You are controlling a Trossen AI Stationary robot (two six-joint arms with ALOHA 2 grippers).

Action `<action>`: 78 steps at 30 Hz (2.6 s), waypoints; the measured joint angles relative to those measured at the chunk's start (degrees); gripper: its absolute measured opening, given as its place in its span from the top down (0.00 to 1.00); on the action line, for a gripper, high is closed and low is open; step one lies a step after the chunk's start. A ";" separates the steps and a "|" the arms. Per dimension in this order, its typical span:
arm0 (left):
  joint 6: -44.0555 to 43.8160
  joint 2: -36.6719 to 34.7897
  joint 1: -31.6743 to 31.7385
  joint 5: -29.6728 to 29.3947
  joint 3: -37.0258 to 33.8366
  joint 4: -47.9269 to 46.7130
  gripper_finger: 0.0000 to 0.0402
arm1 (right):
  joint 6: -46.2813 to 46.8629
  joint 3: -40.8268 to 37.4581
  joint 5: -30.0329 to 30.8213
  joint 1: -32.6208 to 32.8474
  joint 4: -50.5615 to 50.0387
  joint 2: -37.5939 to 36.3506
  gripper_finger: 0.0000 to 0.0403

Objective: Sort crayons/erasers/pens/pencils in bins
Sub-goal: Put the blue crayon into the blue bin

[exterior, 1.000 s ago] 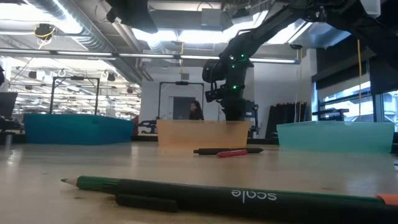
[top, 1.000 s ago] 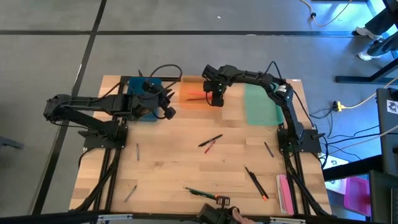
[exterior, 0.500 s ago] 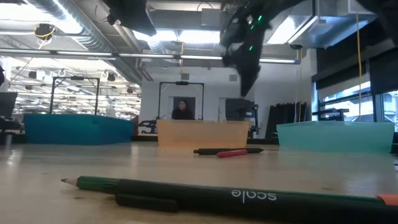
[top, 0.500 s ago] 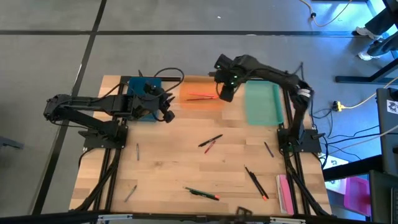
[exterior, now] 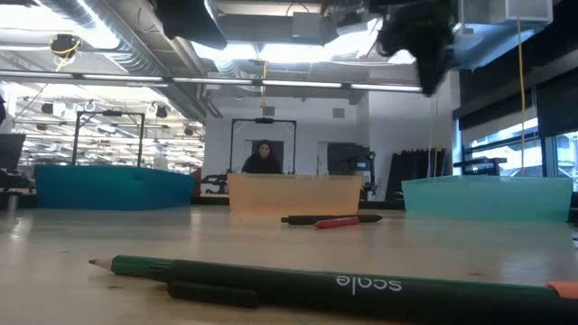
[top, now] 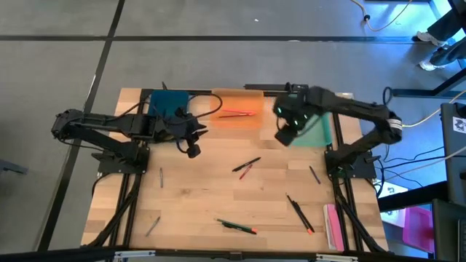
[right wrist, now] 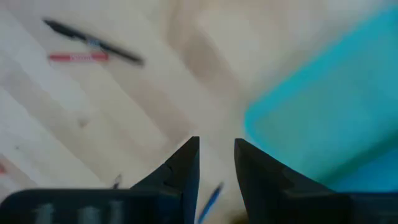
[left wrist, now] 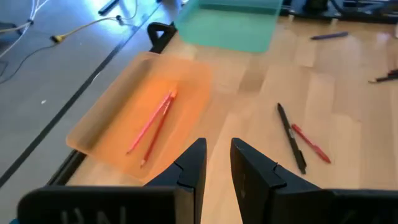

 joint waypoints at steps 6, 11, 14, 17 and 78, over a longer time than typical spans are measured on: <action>4.18 0.00 -1.29 7.73 0.00 0.19 0.84 | 20.93 -13.69 -2.17 8.84 -0.21 -7.39 0.74; 4.14 0.00 -1.25 15.14 0.00 0.28 0.84 | 28.67 -22.86 -2.48 14.96 0.47 -8.58 0.74; 4.07 0.00 -1.26 16.00 0.00 0.45 0.84 | 30.84 -27.84 -3.33 17.19 3.53 -8.56 0.74; 4.07 0.00 -1.26 16.00 0.00 1.05 0.84 | 30.99 -32.86 -5.46 18.19 8.40 -8.56 0.74; 4.01 0.00 -1.19 15.71 0.00 3.80 0.84 | 25.00 -51.65 -10.63 18.53 33.53 -4.89 0.79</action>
